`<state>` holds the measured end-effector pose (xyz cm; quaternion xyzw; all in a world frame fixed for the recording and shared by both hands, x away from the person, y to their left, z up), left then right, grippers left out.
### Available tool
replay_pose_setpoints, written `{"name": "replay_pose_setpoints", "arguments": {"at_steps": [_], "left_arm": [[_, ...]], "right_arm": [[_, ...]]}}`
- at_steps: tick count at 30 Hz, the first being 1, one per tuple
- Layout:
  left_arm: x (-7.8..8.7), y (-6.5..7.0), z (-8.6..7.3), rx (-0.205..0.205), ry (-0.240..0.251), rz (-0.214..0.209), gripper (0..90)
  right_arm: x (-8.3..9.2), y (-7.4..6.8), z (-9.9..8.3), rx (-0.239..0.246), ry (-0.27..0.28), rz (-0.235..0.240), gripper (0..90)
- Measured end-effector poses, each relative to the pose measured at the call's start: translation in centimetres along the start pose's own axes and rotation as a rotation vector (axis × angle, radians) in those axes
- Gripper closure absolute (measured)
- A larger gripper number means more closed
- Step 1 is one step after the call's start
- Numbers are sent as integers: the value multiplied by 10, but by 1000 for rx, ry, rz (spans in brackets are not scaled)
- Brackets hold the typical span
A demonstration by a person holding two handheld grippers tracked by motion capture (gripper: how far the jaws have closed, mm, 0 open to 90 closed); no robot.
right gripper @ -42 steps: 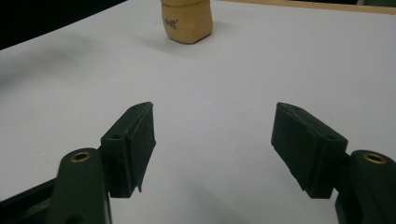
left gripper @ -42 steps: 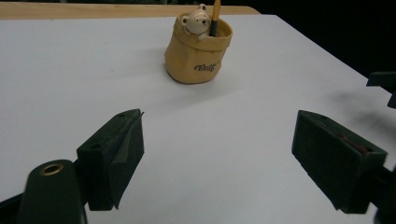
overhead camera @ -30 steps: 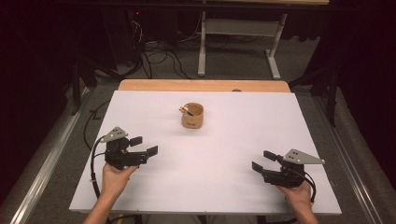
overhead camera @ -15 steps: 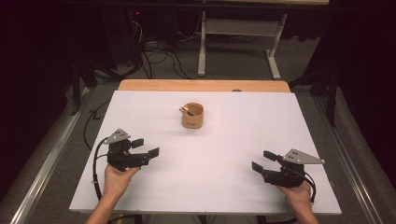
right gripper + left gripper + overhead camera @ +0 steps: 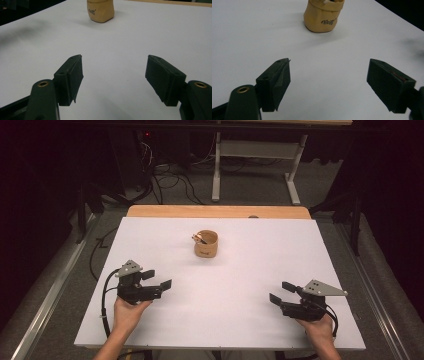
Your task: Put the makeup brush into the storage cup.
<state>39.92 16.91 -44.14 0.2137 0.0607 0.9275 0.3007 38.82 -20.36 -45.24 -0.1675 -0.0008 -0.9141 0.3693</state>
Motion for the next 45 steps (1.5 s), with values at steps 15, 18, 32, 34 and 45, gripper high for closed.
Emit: {"name": "replay_pose_setpoints", "arguments": {"at_steps": [15,18,32,34,45], "left_arm": [[-2,0,-7,0,-2,2,198],[-2,-1,-8,0,-2,3,198],[-5,-2,-14,-16,18,23,204],[-5,-2,-14,-15,18,22,205],[-2,-4,-18,-6,40,31,212]], "right_arm": [[-1,-1,-1,1,-9,-1,323],[-1,0,-1,2,-7,-1,322],[-1,0,-2,2,-8,0,322],[-1,-1,-2,0,-10,0,322],[-2,1,-3,3,-15,-8,322]]}}
Point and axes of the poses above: each handheld gripper's, and its own axes: x roughly backward along the jaws, z roughly out of its top, y roughly to its right, the point moved 10 cm from there along -x, roughly forward along the jaws, and after that the axes turned 9 degrees about y, right-handed, at the moved point
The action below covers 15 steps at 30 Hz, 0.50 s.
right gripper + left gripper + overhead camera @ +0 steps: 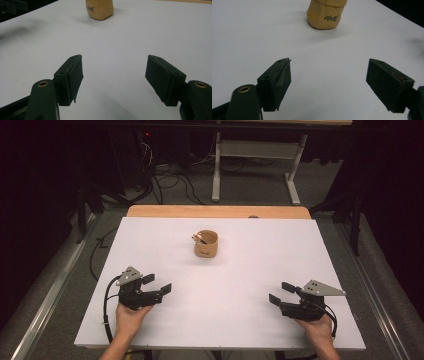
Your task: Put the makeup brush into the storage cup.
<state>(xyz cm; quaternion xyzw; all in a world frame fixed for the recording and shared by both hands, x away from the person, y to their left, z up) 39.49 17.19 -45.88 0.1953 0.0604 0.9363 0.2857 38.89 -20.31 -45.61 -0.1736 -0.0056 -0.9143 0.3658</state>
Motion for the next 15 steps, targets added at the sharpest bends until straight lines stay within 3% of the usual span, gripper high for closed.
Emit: {"name": "replay_pose_setpoints", "arguments": {"at_steps": [15], "left_arm": [[0,-8,0,-4,4,19,228]], "right_arm": [[-1,2,-1,-2,-7,-13,322]]}}
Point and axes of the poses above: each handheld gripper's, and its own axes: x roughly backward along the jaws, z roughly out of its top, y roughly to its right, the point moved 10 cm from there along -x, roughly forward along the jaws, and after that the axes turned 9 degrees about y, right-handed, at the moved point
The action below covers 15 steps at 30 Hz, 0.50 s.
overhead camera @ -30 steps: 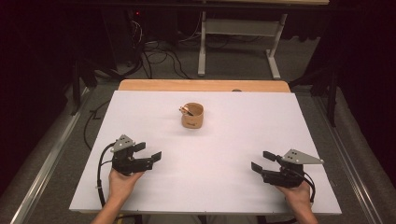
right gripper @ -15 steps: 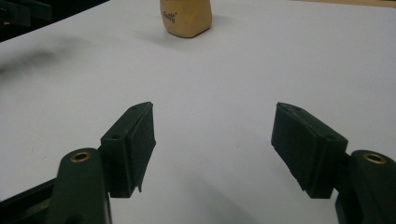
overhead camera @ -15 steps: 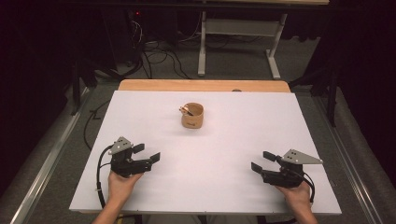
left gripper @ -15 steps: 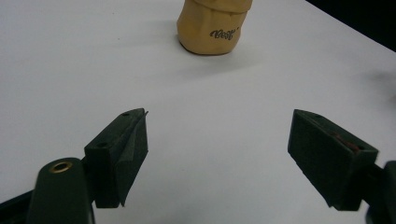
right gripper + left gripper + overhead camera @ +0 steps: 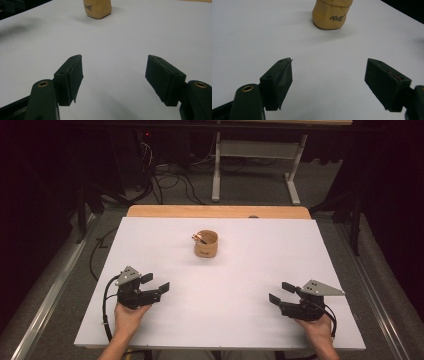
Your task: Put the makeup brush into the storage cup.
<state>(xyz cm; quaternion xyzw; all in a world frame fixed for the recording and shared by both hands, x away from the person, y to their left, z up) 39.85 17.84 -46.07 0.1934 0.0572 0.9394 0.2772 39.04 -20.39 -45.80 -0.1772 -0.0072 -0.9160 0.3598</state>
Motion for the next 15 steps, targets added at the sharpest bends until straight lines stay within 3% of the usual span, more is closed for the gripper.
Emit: {"name": "replay_pose_setpoints", "arguments": {"at_steps": [15], "left_arm": [[-2,4,-1,-4,-6,-15,228]], "right_arm": [[0,0,0,4,1,-1,322]]}}
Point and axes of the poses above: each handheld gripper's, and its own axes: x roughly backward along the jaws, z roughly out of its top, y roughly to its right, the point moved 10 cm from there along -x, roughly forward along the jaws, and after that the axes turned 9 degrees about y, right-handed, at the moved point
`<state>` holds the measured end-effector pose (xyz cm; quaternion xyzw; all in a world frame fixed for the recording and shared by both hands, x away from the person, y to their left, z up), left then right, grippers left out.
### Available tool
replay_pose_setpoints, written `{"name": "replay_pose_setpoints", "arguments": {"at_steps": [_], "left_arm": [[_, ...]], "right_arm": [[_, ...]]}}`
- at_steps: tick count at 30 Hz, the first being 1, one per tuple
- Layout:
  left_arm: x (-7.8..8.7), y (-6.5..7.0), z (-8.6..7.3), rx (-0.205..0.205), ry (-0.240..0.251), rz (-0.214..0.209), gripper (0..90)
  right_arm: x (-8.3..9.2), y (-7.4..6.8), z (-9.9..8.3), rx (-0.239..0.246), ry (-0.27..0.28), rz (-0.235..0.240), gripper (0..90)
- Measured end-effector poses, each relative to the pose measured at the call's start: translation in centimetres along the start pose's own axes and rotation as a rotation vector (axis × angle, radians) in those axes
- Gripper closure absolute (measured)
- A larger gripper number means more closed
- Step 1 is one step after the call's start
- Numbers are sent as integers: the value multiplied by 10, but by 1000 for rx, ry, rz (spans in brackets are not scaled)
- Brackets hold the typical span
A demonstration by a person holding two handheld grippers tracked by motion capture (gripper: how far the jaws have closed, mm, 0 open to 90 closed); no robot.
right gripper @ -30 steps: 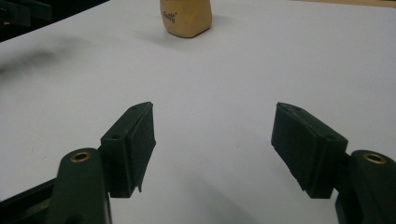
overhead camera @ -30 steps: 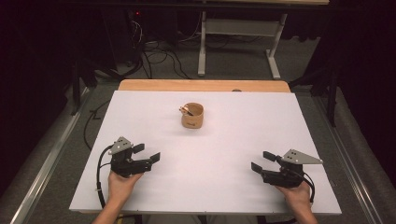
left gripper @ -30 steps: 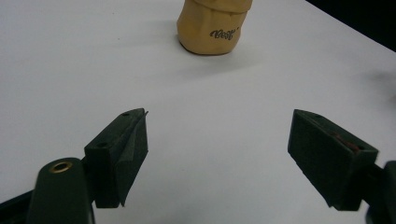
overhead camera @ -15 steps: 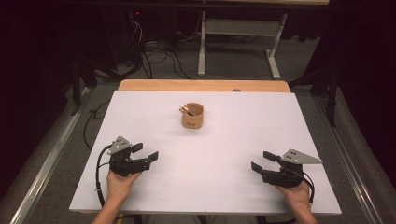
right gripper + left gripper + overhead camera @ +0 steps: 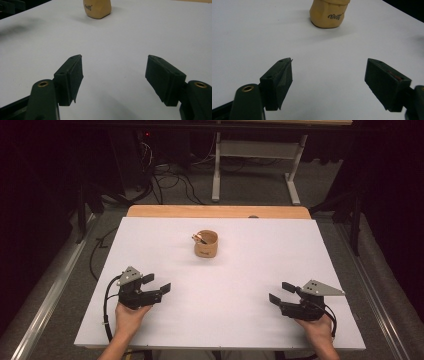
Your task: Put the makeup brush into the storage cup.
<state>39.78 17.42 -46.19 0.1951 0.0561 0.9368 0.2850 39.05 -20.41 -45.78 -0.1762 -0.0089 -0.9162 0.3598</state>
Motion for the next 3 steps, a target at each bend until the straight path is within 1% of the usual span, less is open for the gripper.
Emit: {"name": "replay_pose_setpoints", "arguments": {"at_steps": [3], "left_arm": [[0,-1,0,4,-3,3,228]], "right_arm": [[0,0,0,-1,0,0,323]]}}
Point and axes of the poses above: each handheld gripper's, and its own axes: x roughly backward along the jaws, z roughly out of its top, y roughly to its right, the point moved 10 cm from there along -x, roughly forward along the jaws, and after that the axes turned 9 degrees about y, right-handed, at the moved point
